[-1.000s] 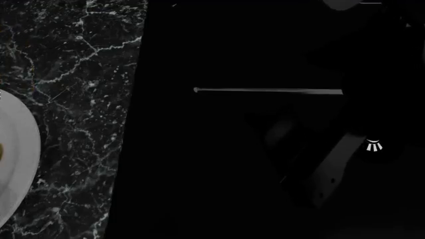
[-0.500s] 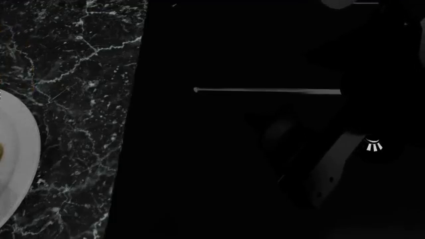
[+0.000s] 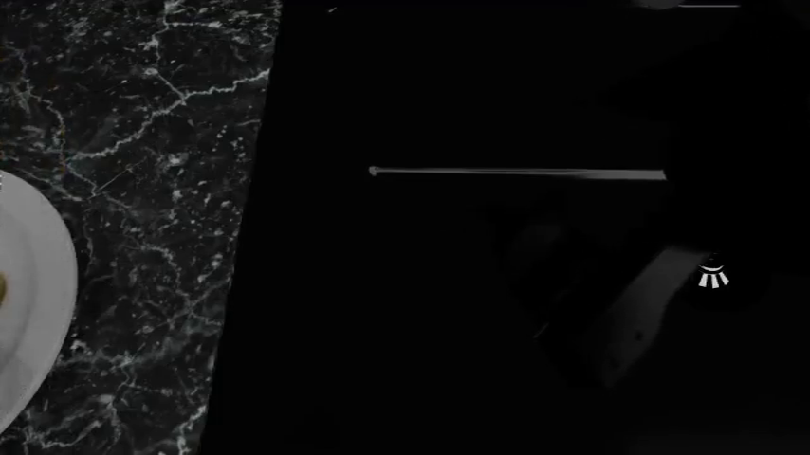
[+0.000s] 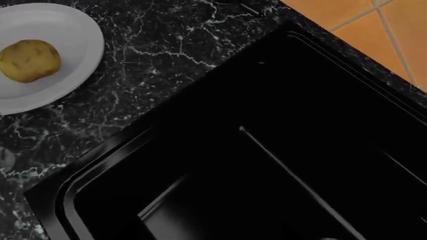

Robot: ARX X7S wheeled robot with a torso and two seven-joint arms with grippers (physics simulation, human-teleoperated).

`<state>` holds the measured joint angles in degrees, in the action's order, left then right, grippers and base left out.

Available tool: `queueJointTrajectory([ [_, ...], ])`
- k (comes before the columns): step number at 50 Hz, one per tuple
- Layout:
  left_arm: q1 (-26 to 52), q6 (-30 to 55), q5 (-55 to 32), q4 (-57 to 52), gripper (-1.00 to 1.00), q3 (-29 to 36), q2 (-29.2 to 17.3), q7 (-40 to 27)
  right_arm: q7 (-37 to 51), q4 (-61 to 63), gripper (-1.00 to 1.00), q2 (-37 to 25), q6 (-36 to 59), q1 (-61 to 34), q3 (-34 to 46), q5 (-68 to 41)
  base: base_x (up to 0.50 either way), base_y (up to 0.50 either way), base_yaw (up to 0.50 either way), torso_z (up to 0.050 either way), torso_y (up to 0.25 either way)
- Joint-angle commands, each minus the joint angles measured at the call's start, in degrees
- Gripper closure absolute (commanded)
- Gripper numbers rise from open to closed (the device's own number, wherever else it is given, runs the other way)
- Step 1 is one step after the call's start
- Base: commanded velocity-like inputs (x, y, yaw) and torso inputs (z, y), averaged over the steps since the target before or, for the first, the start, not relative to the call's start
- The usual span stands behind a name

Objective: Pick the potato from the sink and place it on the plate located on the counter

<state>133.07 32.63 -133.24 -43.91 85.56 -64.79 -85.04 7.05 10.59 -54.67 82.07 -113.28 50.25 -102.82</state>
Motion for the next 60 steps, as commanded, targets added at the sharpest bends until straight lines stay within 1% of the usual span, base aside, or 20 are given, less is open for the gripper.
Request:
queueJointTrajectory([
  [1, 1.90, 2.51, -6.79, -1.73, -1.00, -6.43, -0.95, -4.95, 2.91, 2.68, -1.00, -0.36, -0.77, 0.01, -2.07, 0.06, 0.00, 0.00, 0.00, 0.000, 0.000],
  [7, 1.92, 4.98, -6.68, -2.05, -1.00, -9.24, -2.23, -4.95, 8.20, 3.10, -1.00, -1.39, -0.66, -1.82, -1.14, -4.79, 0.00, 0.00, 0.00, 0.000, 0.000],
  [12, 1.92, 8.50, -6.51, -1.72, -1.00, -12.01, -4.48, -4.96, 11.73, 4.03, -1.00, -2.17, -0.80, -3.59, -0.52, -8.47, 0.00, 0.00, 0.00, 0.000, 0.000],
  [18, 1.92, 12.17, -6.40, -1.53, -1.00, -14.00, -7.71, -4.96, 13.20, 4.79, -1.00, -3.52, -0.87, -4.67, -0.40, -10.55, 0.00, 0.00, 0.00, 0.000, 0.000],
  [37, 1.92, 18.78, -8.47, -0.52, -1.00, -20.57, -12.51, -4.96, 16.18, 6.48, -1.00, -7.70, -0.25, -8.56, -0.40, -15.84, 0.00, 0.00, 0.00, 0.000, 0.000],
  [43, 1.92, 20.15, -9.23, -0.23, -1.00, -21.92, -13.29, -4.96, 17.48, 6.66, -1.00, -8.52, 0.09, -10.04, 0.18, -17.80, 0.00, 0.00, 0.00, 0.000, 0.000],
  [50, 1.92, 22.02, -10.36, -0.11, -1.00, -24.04, -14.61, -4.96, 24.21, 5.31, -1.00, -7.64, -0.02, -15.70, 4.05, -25.63, 0.00, 0.00, 0.00, 0.000, 0.000],
  [60, 1.92, 22.34, -11.03, -0.46, -1.00, -25.27, -14.87, -4.96, 27.25, 4.76, -1.00, -7.77, 0.67, -18.43, 5.12, -29.38, 0.00, 0.00, 0.00, 0.000, 0.000],
])
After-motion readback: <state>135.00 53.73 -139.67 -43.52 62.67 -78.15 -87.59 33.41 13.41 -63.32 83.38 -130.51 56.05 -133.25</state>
